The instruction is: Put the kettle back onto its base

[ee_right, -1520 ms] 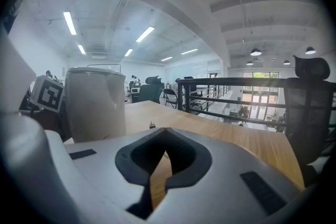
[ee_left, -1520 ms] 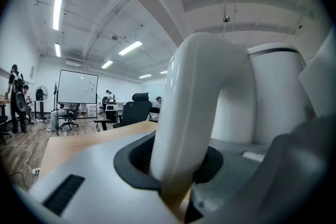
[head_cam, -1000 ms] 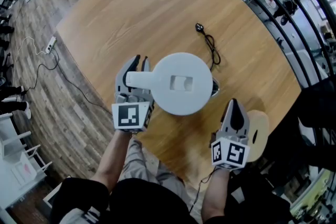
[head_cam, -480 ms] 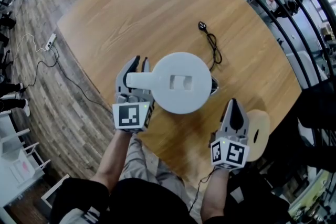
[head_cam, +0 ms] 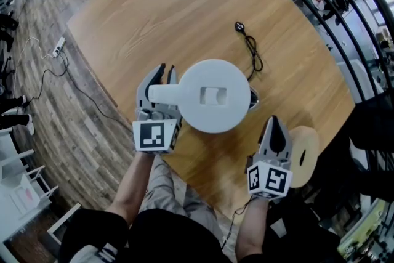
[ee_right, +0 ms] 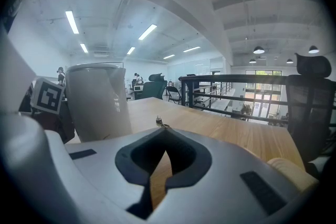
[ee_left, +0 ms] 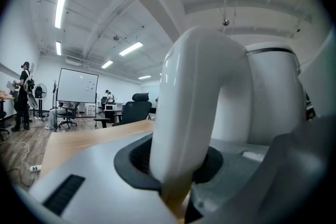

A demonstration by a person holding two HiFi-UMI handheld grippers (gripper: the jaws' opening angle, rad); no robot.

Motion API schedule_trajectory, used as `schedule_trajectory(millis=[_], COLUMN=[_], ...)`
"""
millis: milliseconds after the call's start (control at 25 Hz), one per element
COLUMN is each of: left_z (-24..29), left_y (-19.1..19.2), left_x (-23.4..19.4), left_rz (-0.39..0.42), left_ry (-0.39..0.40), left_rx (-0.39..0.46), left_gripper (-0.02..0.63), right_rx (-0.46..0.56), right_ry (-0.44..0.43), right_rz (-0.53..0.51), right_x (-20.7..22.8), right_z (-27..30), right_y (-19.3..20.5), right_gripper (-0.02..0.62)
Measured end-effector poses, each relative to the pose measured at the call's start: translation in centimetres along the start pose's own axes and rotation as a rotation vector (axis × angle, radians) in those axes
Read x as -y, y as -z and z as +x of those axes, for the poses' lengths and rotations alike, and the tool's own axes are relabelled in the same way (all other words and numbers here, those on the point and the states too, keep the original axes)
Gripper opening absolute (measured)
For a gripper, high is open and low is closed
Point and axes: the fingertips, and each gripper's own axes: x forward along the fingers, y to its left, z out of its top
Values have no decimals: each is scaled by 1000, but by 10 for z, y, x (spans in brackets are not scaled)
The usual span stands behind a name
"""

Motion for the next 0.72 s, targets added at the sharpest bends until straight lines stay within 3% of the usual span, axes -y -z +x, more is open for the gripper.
schedule_trajectory(millis=[440,720], left_z=[-1,-5], left_y=[3,11], left_x=[3,0], left_rz=[-40,-31], left_ry=[69,101], left_rx=[-40,-79], left_gripper=[89,183], right_rx=[-4,0], right_ry=[4,3], right_rz=[3,2], right_x=[-14,-26], right_z=[-7,-10], right_y=[6,5], right_gripper=[-2,-2])
